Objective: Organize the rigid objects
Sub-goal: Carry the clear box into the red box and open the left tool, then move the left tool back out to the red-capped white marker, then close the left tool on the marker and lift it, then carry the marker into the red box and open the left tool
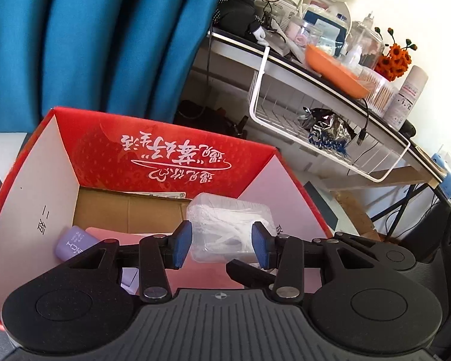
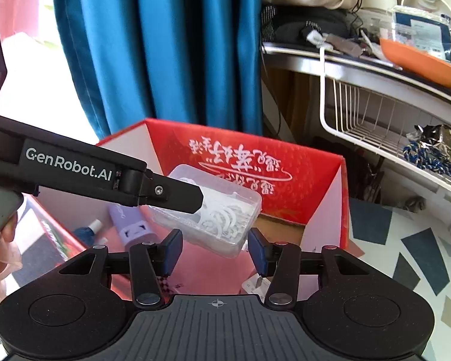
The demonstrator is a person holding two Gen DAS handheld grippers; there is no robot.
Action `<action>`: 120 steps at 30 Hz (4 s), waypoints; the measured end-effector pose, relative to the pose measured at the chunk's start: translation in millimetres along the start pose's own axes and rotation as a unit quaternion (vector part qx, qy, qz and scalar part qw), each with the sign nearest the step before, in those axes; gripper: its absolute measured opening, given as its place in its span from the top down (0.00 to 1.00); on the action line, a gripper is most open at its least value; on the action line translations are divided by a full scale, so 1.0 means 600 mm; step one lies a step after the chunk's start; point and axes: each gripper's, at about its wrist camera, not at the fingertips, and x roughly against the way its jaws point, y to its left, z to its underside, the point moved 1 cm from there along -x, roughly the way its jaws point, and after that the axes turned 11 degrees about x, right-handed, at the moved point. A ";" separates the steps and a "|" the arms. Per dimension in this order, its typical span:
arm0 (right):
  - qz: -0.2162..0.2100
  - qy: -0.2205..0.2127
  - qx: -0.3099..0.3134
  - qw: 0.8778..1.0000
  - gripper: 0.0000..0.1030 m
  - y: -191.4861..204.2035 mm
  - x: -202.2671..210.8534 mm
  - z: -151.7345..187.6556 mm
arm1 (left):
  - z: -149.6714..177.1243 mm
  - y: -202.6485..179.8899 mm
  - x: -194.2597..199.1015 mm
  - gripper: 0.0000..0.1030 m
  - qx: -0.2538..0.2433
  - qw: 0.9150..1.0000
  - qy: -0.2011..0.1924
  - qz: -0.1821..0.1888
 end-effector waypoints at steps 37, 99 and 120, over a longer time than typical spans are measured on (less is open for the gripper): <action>0.126 -0.158 -0.026 0.979 0.00 0.173 0.150 0.125 | 0.123 0.147 0.238 0.00 -0.039 0.990 -0.085 -0.101; -0.015 0.023 -0.098 0.995 0.66 0.173 -0.009 0.157 | 0.183 0.187 0.116 0.57 0.018 0.995 0.007 -0.102; 0.026 -0.057 -0.055 0.997 0.66 0.172 0.133 0.102 | 0.160 0.107 0.203 0.57 0.003 0.997 -0.050 -0.066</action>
